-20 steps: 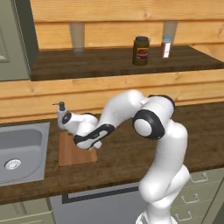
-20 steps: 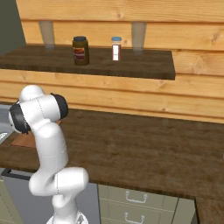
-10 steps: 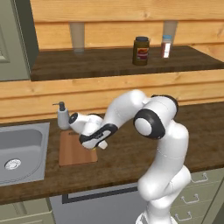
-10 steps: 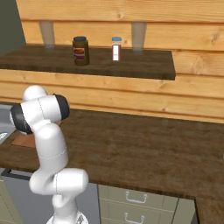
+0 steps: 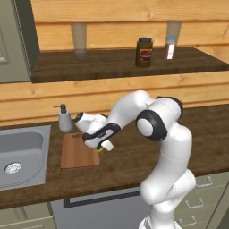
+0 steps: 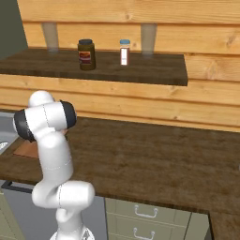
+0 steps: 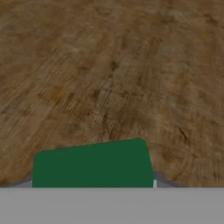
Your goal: Pick up the sponge from the counter and clean the cutting board by briefly scrubbing or pressing down on the cutting board. Once finished, release the sponge.
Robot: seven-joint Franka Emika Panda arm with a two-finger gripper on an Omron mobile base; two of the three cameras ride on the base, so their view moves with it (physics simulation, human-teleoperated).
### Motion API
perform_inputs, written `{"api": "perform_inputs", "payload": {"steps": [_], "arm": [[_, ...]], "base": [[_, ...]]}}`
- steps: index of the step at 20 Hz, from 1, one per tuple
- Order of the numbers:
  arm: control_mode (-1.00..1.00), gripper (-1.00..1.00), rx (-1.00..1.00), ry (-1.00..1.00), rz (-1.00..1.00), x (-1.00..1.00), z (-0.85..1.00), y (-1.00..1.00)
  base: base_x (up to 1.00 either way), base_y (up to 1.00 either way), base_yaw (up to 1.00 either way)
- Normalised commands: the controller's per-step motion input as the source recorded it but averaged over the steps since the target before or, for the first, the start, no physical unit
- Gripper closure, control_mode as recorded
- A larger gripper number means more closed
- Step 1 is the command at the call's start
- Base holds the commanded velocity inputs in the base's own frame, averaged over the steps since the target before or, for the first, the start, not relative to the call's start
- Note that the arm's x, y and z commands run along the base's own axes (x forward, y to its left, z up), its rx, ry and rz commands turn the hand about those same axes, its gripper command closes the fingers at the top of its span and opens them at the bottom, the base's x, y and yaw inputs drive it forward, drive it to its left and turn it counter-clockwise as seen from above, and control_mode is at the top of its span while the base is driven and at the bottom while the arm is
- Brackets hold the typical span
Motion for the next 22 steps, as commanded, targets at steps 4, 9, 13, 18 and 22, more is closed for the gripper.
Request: {"api": "perform_inputs", "payload": {"steps": [4,9,13,18,22], "arm": [[-1.00,1.00,-0.07,0.00,-0.22,-0.28,-0.39,-0.71],[-1.00,1.00,0.04,0.00,-0.26,-0.31,0.49,0.14],[-1.00,1.00,0.06,0.05,-0.21,-0.60,0.46,0.77],[-1.00,1.00,0.02,0.11,-0.20,-0.23,0.15,0.89],[-1.00,1.00,0.27,-0.13,-0.15,-0.49,0.16,0.67]], "base": [[0.00,0.00,0.00],[0.00,0.00,0.00],[0.00,0.00,0.00],[0.00,0.00,0.00],[0.00,0.00,0.00]]}}
